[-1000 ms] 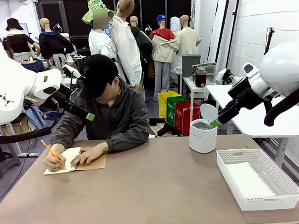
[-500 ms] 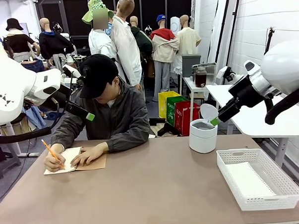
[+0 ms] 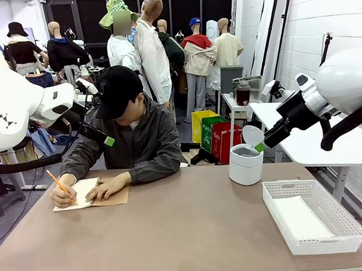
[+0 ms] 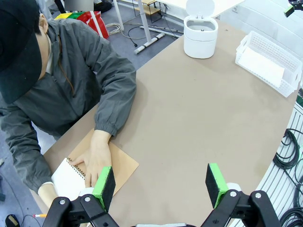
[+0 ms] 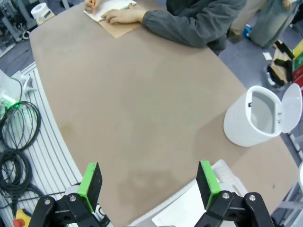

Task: Sort the paper based on its condition.
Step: If a person hands you a paper, place it in the Organizing basket , and if it's crumpled, put it in the Trash can.

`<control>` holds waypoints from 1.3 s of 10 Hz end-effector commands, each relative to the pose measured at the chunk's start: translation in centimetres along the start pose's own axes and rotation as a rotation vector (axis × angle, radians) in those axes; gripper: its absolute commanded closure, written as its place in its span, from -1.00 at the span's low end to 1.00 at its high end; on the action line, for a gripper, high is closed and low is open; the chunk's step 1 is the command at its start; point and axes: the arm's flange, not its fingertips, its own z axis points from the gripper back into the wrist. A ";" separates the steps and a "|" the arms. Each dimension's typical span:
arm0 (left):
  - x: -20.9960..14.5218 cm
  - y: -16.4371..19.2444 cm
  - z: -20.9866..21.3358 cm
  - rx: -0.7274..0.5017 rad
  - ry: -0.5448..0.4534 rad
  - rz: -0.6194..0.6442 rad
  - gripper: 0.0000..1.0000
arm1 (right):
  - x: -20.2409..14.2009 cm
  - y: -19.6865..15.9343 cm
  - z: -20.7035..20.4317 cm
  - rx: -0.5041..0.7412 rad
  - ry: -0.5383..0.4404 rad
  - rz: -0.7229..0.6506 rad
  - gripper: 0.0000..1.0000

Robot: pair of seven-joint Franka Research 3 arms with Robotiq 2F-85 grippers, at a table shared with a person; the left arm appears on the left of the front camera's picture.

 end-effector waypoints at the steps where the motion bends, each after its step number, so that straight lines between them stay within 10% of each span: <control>1: 0.0 0.1 0.1 -0.007 0.004 0.004 -1.00 | 0.1 0.0 0.0 0.004 0.003 0.006 -1.00; 13: 0.0 0.1 0.1 -0.007 0.004 0.004 -1.00 | 0.1 0.0 0.0 0.004 0.003 0.006 -1.00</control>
